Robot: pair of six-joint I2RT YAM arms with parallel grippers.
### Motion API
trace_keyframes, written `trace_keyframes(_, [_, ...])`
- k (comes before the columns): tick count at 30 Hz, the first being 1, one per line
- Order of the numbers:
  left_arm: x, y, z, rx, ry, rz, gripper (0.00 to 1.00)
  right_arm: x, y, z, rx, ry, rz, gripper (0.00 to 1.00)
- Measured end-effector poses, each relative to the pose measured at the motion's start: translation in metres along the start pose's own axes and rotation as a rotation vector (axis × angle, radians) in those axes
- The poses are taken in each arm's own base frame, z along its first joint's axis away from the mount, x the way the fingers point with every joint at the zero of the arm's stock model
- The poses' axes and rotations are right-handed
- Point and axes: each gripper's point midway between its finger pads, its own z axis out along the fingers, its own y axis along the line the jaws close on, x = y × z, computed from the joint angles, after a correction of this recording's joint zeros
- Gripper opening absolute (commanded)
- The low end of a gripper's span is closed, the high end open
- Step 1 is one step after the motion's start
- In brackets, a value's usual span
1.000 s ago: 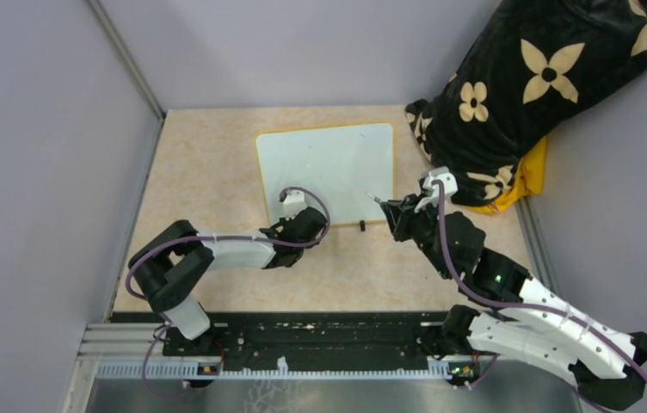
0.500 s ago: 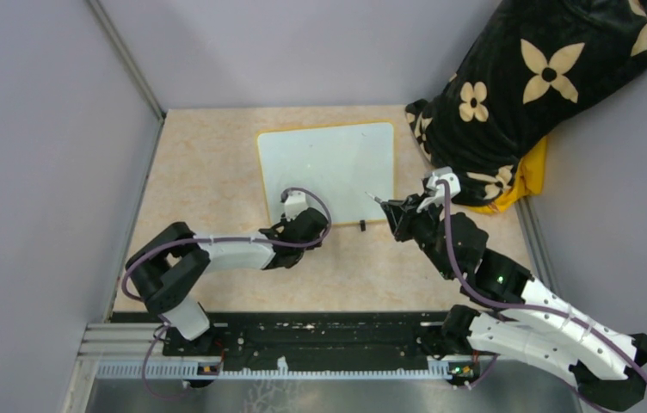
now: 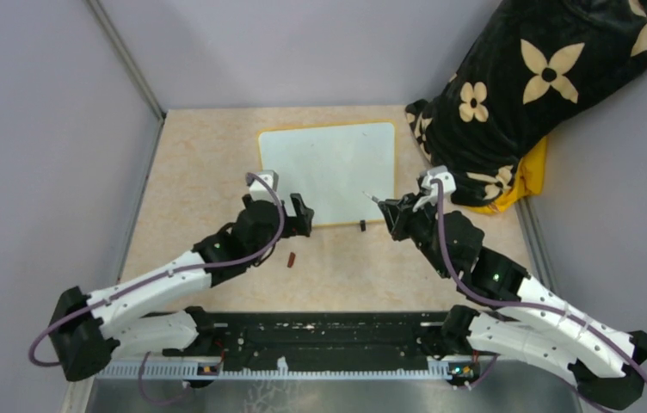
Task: Write a sentence on the whiteboard
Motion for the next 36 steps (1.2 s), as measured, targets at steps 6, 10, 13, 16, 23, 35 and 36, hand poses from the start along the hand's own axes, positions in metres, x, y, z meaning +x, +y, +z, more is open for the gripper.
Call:
trace_keyframes(6, [-0.079, 0.05, -0.017, -0.009, -0.157, 0.014, 0.99, 0.005, 0.008, 0.01, -0.016, 0.016, -0.022, 0.0])
trace_keyframes(10, [-0.114, 0.102, -0.015, -0.044, -0.205, -0.047, 0.99, 0.009, 0.016, 0.014, -0.052, 0.029, -0.031, 0.0])
trace_keyframes(13, [-0.116, 0.108, -0.003, 0.05, -0.161, -0.086, 0.99, 0.003, 0.021, 0.015, -0.076, 0.008, -0.021, 0.0])
trace_keyframes(16, [-0.109, 0.108, 0.013, 0.151, -0.106, -0.144, 0.99, 0.0, 0.026, 0.015, -0.098, 0.001, -0.017, 0.0])
trace_keyframes(23, [-0.105, 0.103, 0.016, 0.348, -0.15, -0.216, 0.96, -0.006, 0.034, 0.015, -0.137, -0.021, -0.003, 0.0])
trace_keyframes(35, [-0.096, 0.116, 0.031, 0.534, -0.153, -0.24, 0.96, -0.018, 0.047, 0.019, -0.188, -0.075, 0.031, 0.0])
trace_keyframes(36, [-0.097, 0.116, 0.031, 0.55, -0.149, -0.236, 0.96, -0.018, 0.049, 0.02, -0.197, -0.08, 0.038, 0.0])
